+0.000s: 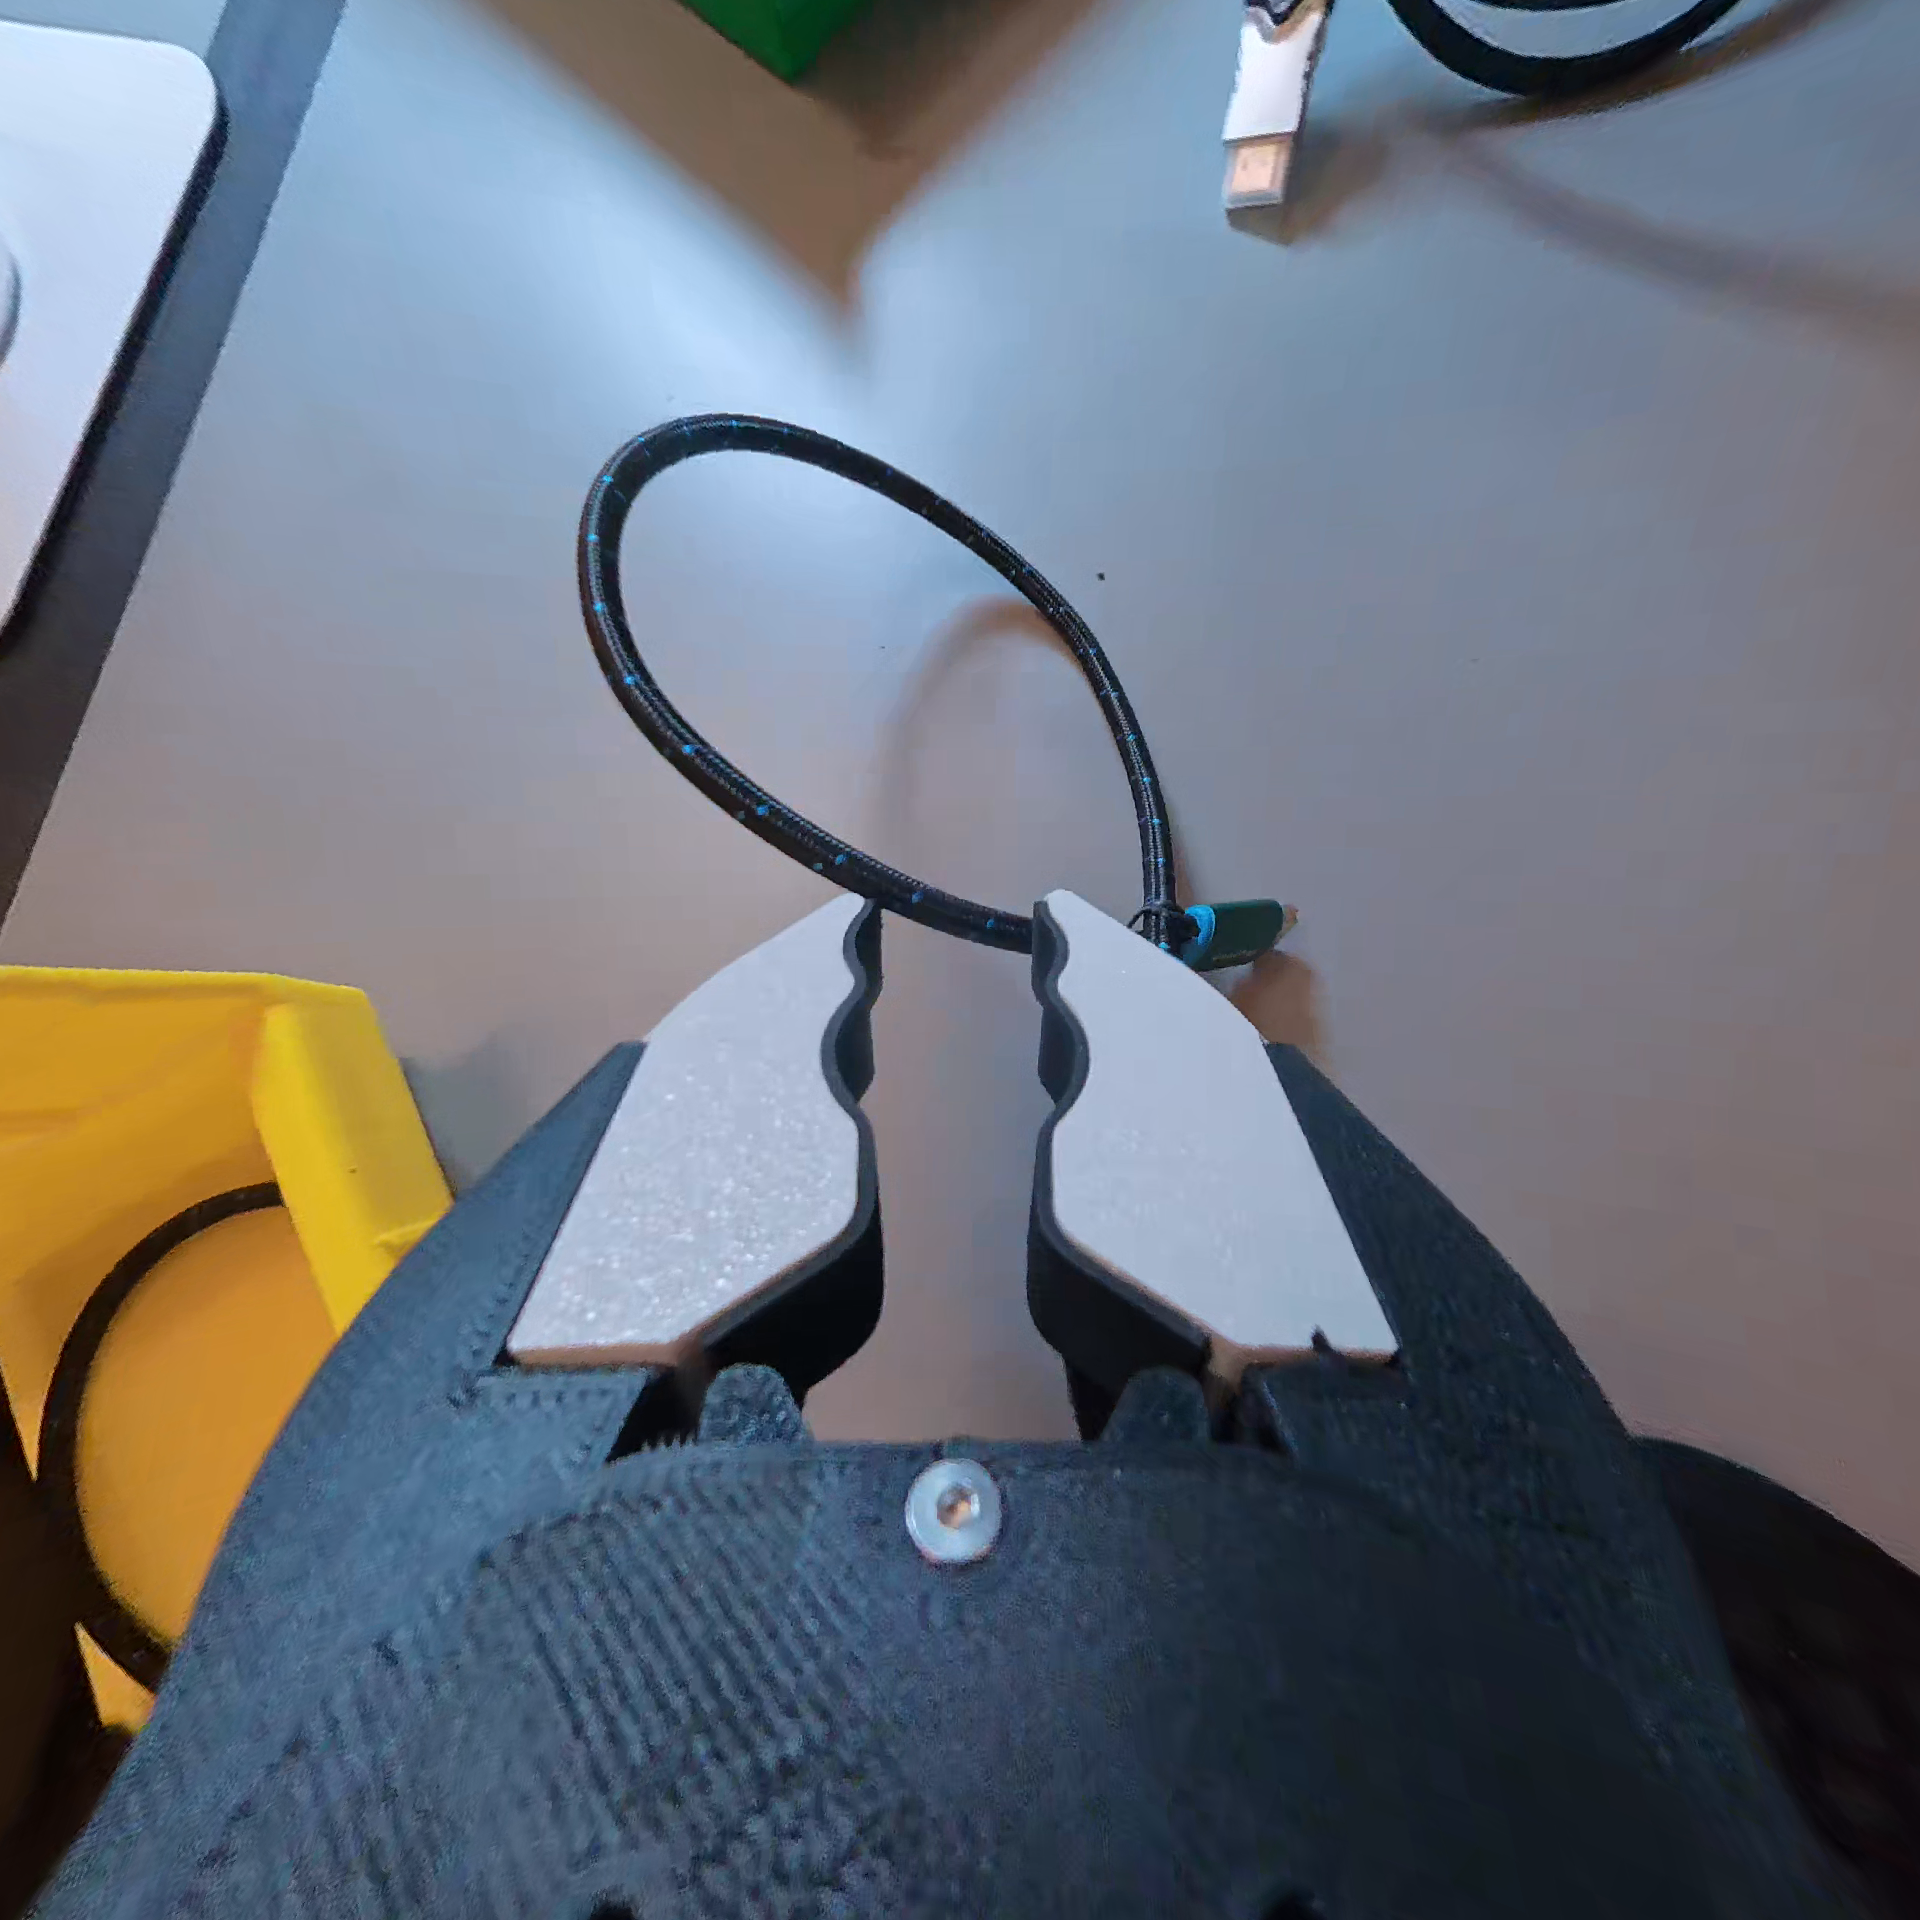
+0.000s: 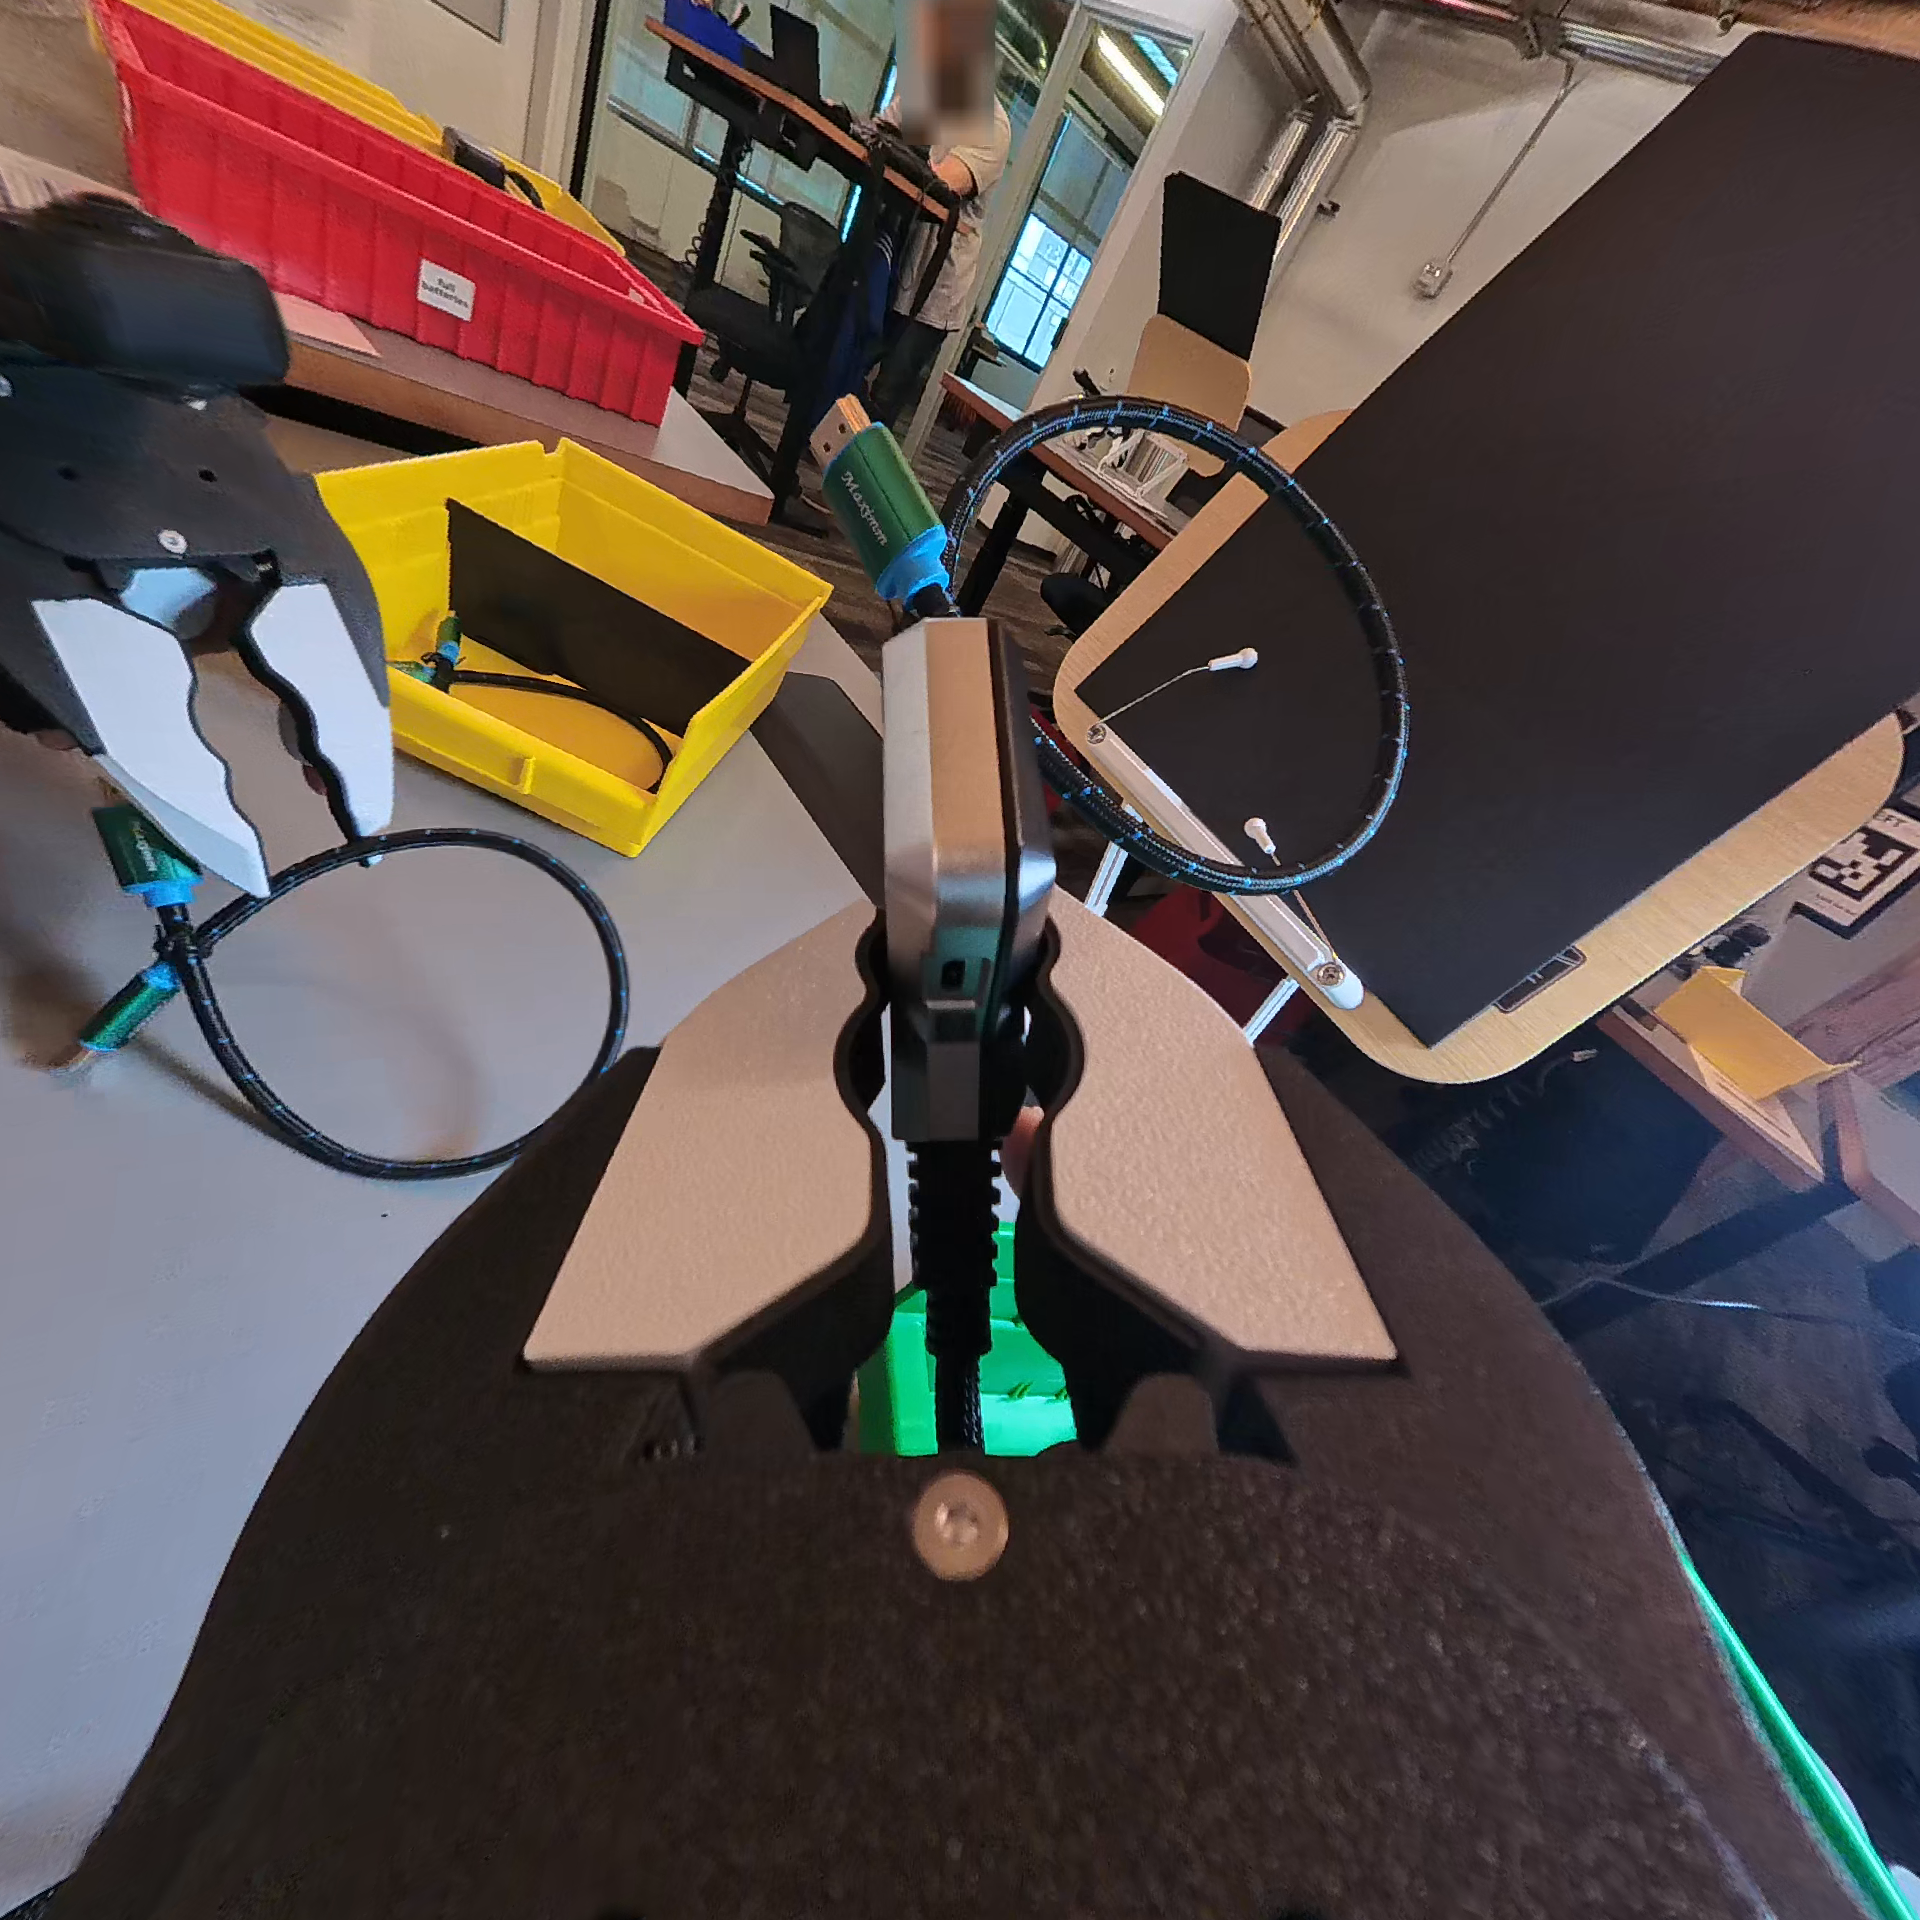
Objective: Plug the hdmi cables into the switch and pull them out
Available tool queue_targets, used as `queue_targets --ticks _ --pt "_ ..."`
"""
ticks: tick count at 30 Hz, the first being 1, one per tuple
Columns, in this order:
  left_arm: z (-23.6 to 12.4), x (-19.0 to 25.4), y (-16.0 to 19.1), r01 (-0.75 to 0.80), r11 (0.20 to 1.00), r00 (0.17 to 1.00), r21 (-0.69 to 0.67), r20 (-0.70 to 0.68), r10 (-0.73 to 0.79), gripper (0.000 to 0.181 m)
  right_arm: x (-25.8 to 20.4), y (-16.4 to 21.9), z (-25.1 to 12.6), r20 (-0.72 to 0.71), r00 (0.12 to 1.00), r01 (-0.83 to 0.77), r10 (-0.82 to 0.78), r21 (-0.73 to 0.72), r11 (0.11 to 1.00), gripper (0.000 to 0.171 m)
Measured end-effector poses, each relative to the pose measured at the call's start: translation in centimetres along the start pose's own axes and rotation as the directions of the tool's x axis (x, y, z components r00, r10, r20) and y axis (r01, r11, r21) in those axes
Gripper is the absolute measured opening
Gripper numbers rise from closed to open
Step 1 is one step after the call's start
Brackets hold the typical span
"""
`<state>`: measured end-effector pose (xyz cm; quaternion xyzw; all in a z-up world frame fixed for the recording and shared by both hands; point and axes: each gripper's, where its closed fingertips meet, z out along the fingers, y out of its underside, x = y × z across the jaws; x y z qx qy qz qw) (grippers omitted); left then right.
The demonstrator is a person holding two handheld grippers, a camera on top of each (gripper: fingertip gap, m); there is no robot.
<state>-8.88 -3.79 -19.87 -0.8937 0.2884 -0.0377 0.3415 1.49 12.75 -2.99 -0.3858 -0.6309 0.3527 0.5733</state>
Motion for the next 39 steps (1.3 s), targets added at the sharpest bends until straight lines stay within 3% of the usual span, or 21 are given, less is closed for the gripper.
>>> queue_targets --ticks 3,8,10,13,19,26,29,32,35,39 --pt "0.6 1.3 -0.1 0.039 0.999 0.996 0.014 -0.078 -0.038 0.028 -0.1 0.0 0.0 0.002 1.0 -0.003 0.003 0.001 1.0 0.023" --pt "2.7 1.7 0.3 0.075 0.997 0.992 -0.008 -0.102 -0.076 0.062 -0.1 0.1 -0.1 0.003 1.0 0.005 -0.005 -0.005 1.0 0.023" --pt "2.4 1.5 -0.1 0.063 0.998 0.993 0.015 -0.099 -0.061 0.065 0.0 0.0 -0.2 0.001 1.0 0.004 -0.004 0.0 1.0 0.023" --pt "1.3 3.1 -0.8 -0.095 0.995 0.986 0.039 -0.136 0.099 0.062 0.2 0.0 -0.2 0.004 1.0 -0.013 0.013 0.009 1.0 0.023" --pt "3.7 7.8 0.8 -0.419 0.899 0.874 -0.127 -0.325 0.361 0.06 -0.4 0.2 0.1 0.017 1.0 -0.005 0.005 -0.004 1.0 0.023" --pt "6.3 8.6 0.2 -0.521 0.843 0.794 -0.135 -0.44 0.42 0.018 -0.3 0.4 -0.1 0.029 1.0 0.004 -0.003 -0.009 1.0 0.023" --pt "7.2 7.0 -0.9 -0.526 0.834 0.831 -0.169 -0.311 0.461 0.016 0.1 0.8 -0.2 0.017 1.0 0.005 -0.005 -0.02 1.0 0.023" --pt "6.6 3.6 -3.6 -0.38 0.917 0.924 -0.123 -0.1 0.369 0.015 0.6 1.4 -0.3 -0.002 1.0 0.017 -0.017 -0.036 0.999 0.022" --pt "2.9 -0.9 -5.8 -0.273 0.958 0.952 -0.086 0.116 0.282 0.015 1.0 2.3 -0.2 -0.037 0.998 0.048 -0.051 -0.077 0.996 0.022" --pt "-3.5 -6.5 -8.6 -0.213 0.976 0.885 -0.044 0.415 0.212 0.014 0.7 3.4 0.6 -0.047 0.988 0.138 -0.144 -0.11 0.984 0.023"
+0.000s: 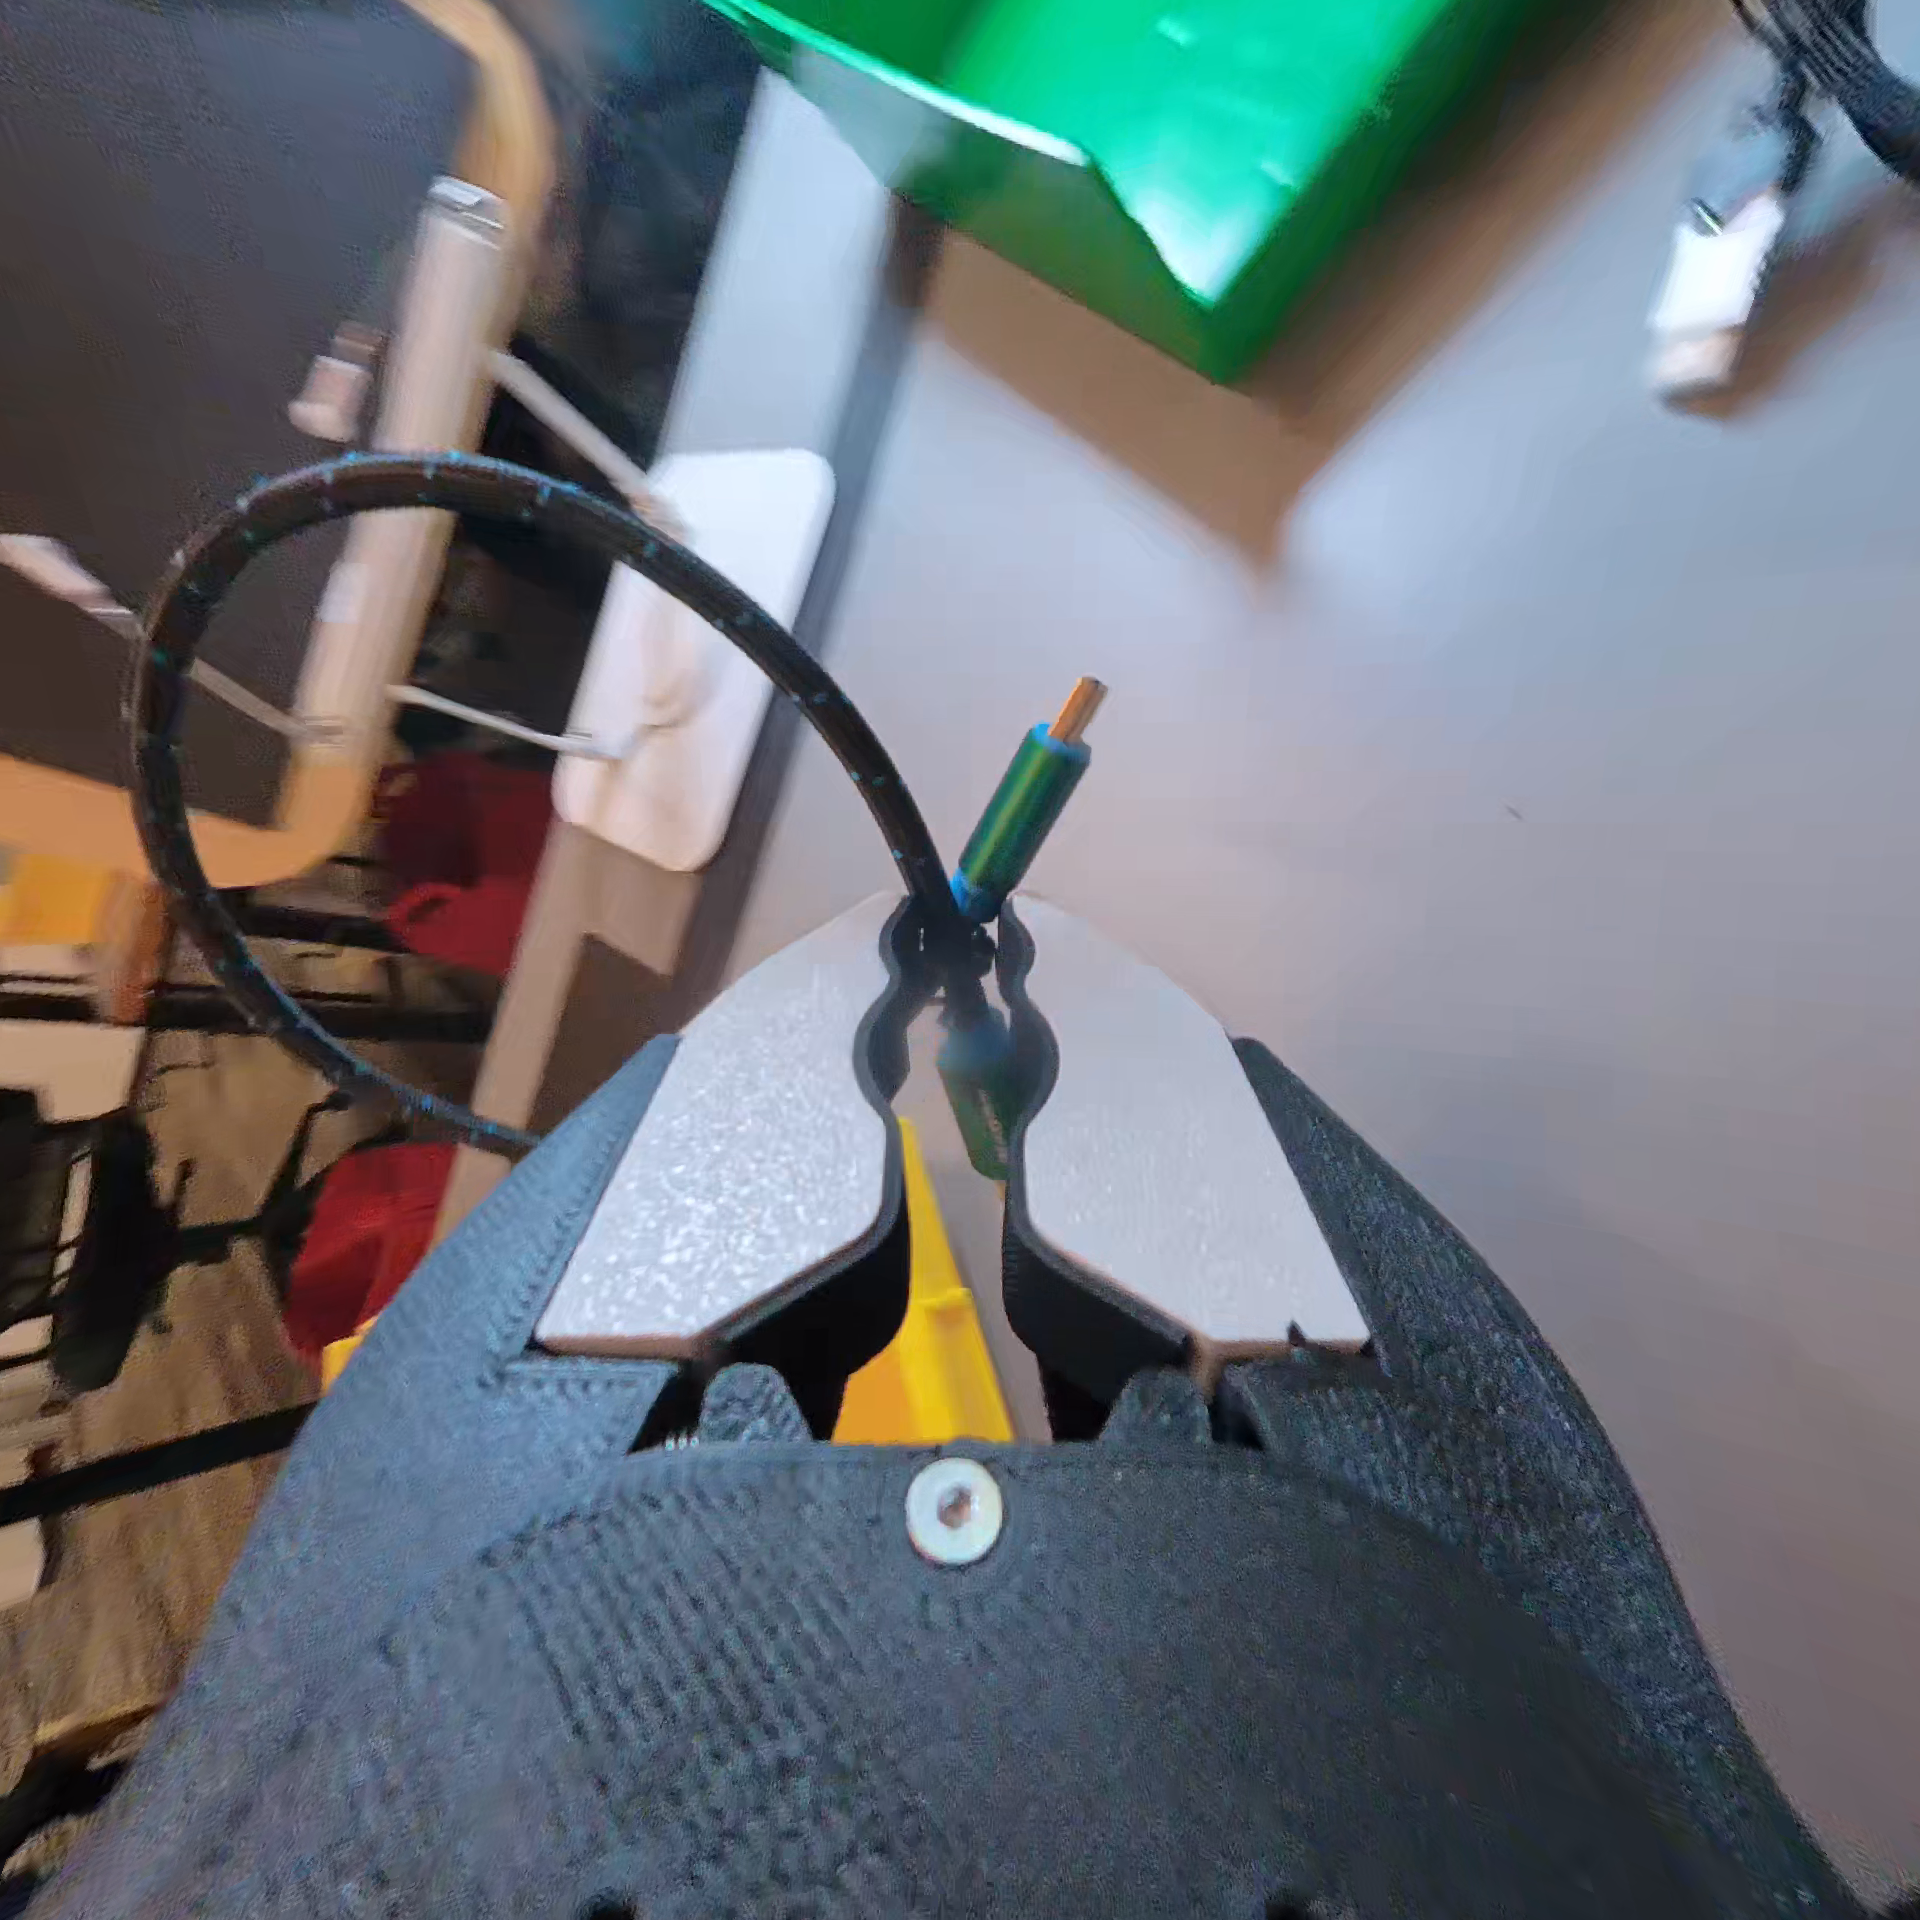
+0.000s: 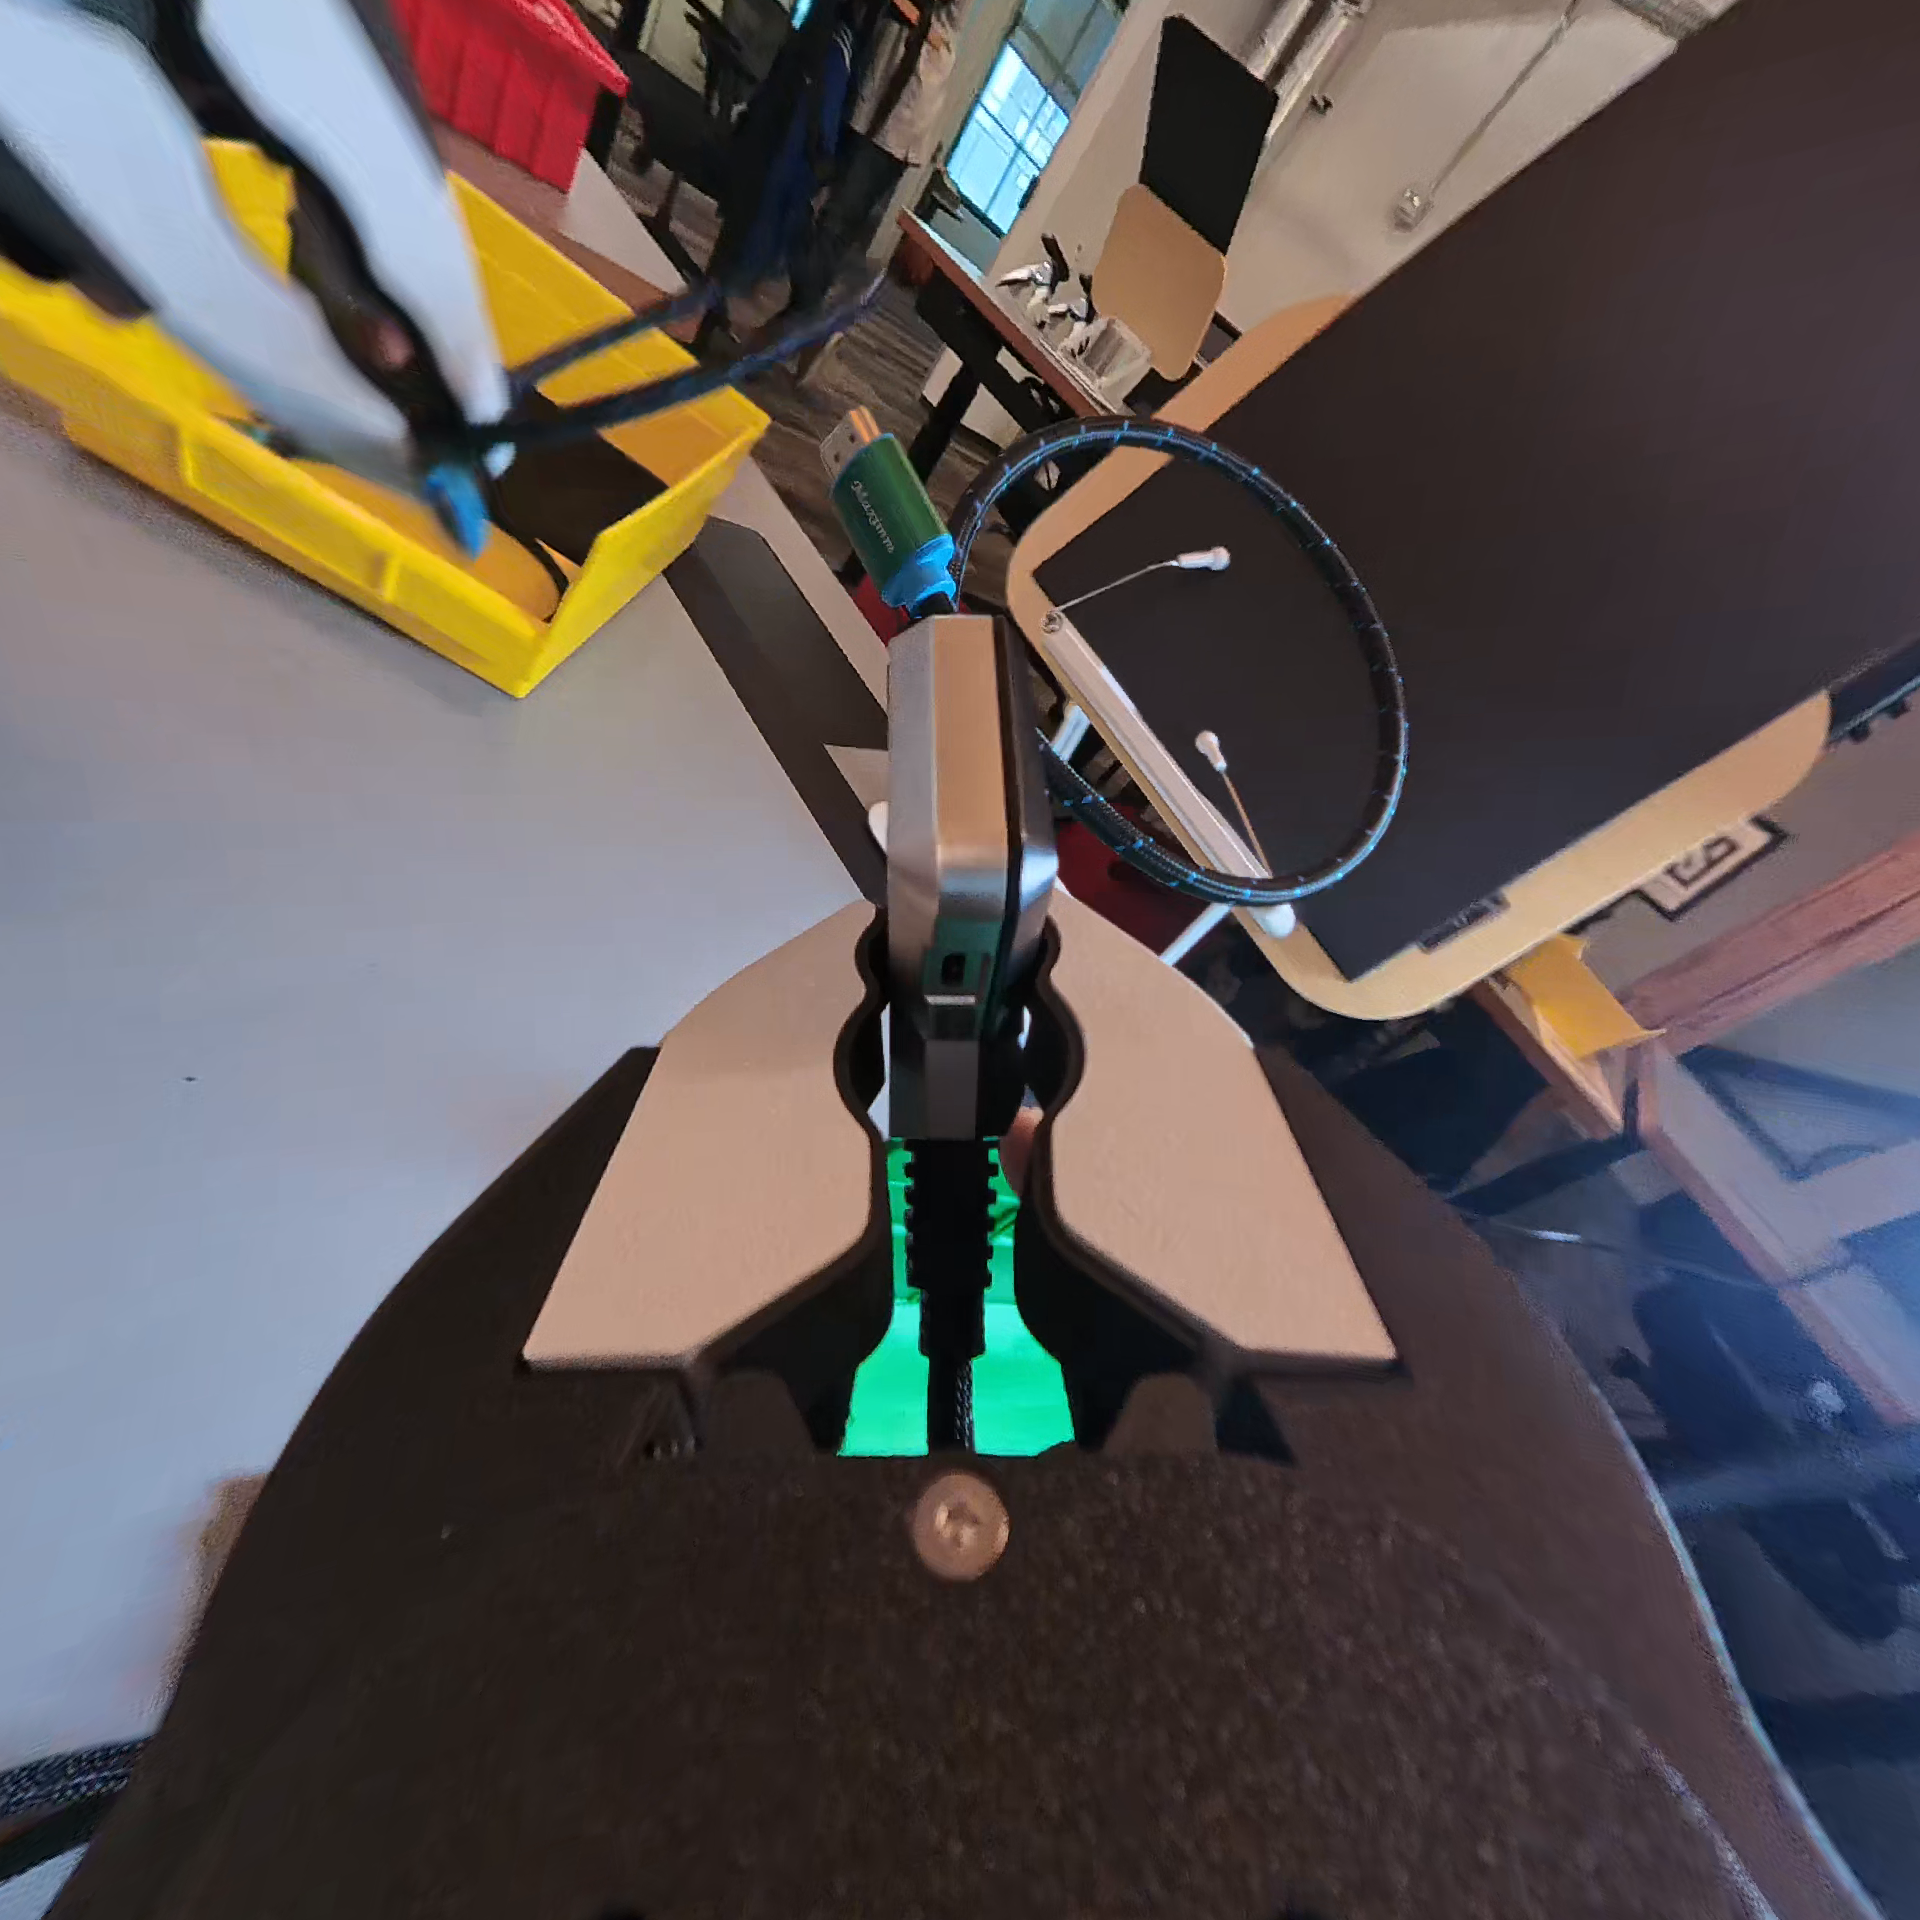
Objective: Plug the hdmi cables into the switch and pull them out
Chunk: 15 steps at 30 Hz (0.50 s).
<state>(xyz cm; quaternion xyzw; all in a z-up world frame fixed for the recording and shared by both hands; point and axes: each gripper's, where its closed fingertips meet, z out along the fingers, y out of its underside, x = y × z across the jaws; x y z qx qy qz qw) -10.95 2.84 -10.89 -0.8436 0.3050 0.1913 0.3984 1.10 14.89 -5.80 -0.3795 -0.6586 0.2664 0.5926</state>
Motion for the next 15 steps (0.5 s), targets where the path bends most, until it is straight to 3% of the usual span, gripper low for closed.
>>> queue_targets --ticks 4,7,15 --pt "-0.9 -2.4 -3.3 -0.052 0.999 0.99 0.006 0.128 0.051 0.014 -2.9 0.4 1.2 0.053 0.984 0.17 -0.169 -0.009 0.985 0.022" --pt "0.3 -1.3 -5.5 -0.1 0.995 0.988 -0.003 0.116 0.1 0.014 -4.8 1.4 2.1 0.092 0.948 0.312 -0.305 -0.073 0.947 0.022" --pt "3.0 1.7 -4.8 -0.119 0.993 0.993 -0.021 0.024 0.12 0.014 -7.6 2.4 3.9 0.162 0.933 0.339 -0.321 -0.095 0.936 0.022"
